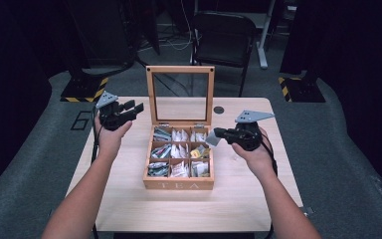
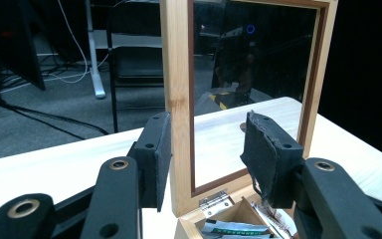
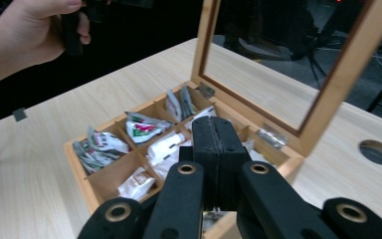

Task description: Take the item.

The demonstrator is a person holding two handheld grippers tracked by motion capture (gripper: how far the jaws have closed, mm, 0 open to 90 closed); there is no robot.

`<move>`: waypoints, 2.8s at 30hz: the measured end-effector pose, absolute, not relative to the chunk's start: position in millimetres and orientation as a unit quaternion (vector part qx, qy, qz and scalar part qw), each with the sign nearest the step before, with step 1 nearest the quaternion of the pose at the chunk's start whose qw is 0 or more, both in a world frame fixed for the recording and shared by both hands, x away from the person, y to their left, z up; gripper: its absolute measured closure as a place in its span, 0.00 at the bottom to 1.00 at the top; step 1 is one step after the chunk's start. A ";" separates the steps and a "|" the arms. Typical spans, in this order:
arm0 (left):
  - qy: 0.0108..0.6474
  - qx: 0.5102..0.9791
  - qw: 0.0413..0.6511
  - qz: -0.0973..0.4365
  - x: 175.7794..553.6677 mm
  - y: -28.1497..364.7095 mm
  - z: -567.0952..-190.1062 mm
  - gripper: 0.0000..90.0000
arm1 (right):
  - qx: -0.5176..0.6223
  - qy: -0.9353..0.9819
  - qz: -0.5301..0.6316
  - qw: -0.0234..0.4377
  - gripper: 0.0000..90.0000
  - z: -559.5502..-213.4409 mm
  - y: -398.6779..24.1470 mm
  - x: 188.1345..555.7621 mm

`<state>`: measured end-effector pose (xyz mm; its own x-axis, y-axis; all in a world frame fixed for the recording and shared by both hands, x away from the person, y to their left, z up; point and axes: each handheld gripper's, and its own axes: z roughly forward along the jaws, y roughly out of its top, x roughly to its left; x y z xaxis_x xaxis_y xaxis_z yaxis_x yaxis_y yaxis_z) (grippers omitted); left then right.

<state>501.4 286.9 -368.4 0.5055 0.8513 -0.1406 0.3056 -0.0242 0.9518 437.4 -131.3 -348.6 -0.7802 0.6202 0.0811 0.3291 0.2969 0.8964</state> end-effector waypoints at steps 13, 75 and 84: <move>0.431 0.670 0.550 0.250 501.1 287.9 -367.9 0.60 | 0.327 0.784 0.496 0.181 1.00 -335.9 -165.3 446.0; 0.431 0.673 0.547 0.249 501.9 288.4 -370.0 0.60 | 0.433 0.764 0.427 0.218 1.00 -398.8 -221.5 473.8; 0.435 0.671 0.547 0.248 501.4 290.4 -373.0 0.60 | 0.440 0.765 0.419 0.212 1.00 -411.2 -221.1 474.7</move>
